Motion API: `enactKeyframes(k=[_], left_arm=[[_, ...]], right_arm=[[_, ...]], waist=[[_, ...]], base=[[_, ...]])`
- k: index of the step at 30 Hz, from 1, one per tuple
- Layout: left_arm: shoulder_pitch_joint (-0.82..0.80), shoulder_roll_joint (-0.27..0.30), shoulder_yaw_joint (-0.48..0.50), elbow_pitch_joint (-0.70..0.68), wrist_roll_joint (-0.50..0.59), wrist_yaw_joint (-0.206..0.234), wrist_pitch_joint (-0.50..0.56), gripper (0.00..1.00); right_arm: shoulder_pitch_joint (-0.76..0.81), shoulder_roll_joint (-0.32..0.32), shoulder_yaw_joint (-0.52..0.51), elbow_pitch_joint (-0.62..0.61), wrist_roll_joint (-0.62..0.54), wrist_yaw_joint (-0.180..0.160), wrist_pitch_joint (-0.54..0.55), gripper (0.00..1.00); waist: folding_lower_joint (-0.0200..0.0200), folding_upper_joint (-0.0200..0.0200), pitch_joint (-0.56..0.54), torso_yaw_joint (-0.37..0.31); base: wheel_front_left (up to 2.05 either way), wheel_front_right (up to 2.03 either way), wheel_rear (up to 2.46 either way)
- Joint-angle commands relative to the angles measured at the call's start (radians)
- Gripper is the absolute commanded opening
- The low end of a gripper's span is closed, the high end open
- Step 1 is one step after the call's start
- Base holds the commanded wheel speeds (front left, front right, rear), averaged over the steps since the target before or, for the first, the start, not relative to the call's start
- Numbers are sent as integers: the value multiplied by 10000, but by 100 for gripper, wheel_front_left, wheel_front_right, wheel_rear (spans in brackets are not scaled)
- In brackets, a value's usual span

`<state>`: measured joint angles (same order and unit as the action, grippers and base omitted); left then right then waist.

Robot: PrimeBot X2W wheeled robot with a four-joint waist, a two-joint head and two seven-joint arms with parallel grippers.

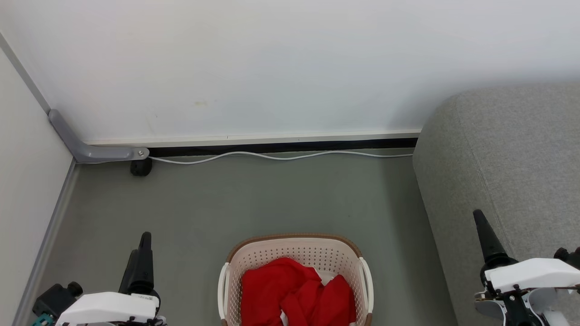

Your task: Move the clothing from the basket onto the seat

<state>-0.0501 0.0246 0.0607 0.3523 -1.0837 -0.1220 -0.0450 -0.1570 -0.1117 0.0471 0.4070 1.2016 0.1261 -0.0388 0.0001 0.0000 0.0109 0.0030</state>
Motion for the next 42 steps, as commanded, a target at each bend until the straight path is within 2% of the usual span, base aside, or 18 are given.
enactKeyframes(k=[1, 42], left_arm=[[-588, 191, 104, -303, 419, -37, -117, 100], [-1268, 545, -73, 25, 6052, -66, -1320, 100]], right_arm=[[-523, -225, 161, -152, -364, 36, -179, 100], [-1720, -848, 1288, 647, -4694, 42, -1381, 100]], waist=[[-1, 0, 2, 0], [-1, 0, 37, -21]], base=[[0, 0, 0], [0, 0, 0]])
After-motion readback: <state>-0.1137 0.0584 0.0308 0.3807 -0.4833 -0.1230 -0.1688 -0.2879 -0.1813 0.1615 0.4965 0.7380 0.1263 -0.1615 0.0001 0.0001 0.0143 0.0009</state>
